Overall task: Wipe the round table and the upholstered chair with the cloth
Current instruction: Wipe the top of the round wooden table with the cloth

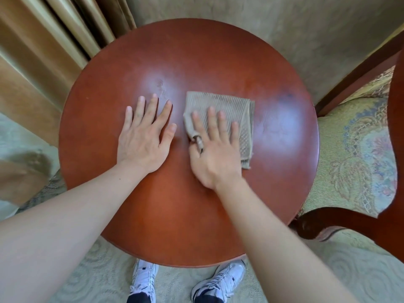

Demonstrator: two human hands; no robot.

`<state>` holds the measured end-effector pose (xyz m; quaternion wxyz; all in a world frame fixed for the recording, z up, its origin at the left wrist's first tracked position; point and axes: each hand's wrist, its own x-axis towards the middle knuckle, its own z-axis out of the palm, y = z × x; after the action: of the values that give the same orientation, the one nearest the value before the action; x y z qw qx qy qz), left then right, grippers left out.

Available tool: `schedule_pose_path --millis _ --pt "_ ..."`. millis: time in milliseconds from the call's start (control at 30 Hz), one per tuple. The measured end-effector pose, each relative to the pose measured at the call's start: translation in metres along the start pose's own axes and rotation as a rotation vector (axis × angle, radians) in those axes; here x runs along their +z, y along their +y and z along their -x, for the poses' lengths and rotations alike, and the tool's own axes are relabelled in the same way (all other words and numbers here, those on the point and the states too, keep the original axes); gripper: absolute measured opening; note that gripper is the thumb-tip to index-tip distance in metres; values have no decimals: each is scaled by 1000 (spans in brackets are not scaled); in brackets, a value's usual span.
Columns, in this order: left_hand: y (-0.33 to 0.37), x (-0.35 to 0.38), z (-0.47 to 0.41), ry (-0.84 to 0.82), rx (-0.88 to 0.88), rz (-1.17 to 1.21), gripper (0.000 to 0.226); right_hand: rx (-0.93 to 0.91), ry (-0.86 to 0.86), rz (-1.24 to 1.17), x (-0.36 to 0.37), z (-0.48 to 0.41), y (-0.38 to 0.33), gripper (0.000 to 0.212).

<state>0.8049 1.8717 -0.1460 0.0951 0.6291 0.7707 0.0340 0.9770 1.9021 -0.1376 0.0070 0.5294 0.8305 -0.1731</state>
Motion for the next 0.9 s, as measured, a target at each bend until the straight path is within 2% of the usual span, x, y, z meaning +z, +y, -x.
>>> schedule_pose_path --millis 233,467,633,900 --pt "1 -3 2 -17 11 5 71 -66 -24 -31 31 101 -33 76" --pt "1 -4 1 -27 11 -11 71 -10 -2 -37 36 104 -35 78" --pt "0 -4 1 -33 11 7 73 106 39 -51 31 64 -34 75" --pt "-3 -2 -1 -14 4 16 75 158 -28 -18 -16 -83 7 66"
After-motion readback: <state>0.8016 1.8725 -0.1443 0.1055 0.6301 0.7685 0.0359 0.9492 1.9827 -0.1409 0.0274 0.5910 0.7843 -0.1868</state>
